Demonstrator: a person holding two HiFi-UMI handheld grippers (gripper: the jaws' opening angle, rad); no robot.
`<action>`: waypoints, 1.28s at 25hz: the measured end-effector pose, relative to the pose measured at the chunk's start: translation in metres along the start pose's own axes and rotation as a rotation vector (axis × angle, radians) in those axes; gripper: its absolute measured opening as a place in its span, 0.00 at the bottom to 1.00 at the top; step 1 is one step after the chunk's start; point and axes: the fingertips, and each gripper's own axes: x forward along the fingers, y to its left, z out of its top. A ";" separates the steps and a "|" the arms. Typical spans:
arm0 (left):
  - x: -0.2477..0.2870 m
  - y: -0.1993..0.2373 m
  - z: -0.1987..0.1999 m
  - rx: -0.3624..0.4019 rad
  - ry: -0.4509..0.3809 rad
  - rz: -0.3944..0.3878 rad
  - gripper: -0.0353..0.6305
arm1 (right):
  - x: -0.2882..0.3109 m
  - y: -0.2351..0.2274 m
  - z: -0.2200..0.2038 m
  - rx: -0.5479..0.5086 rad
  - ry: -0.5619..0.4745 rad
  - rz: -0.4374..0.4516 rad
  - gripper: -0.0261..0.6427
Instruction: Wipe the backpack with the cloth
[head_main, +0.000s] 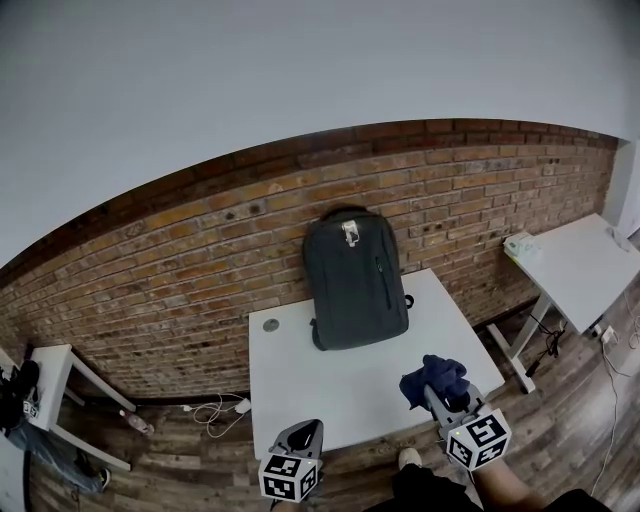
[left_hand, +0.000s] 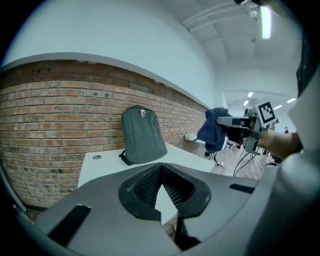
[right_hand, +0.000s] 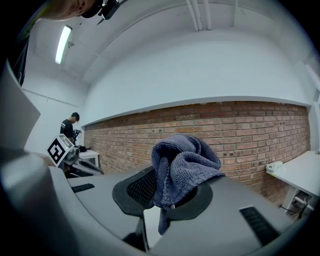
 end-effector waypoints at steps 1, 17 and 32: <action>0.005 0.003 0.002 0.002 0.001 0.008 0.03 | 0.006 -0.005 -0.001 0.002 0.000 0.006 0.11; 0.125 0.025 0.078 0.030 0.012 0.092 0.03 | 0.118 -0.116 0.028 0.032 -0.054 0.102 0.11; 0.204 0.007 0.117 0.067 0.016 0.089 0.03 | 0.175 -0.177 0.023 0.051 -0.032 0.219 0.11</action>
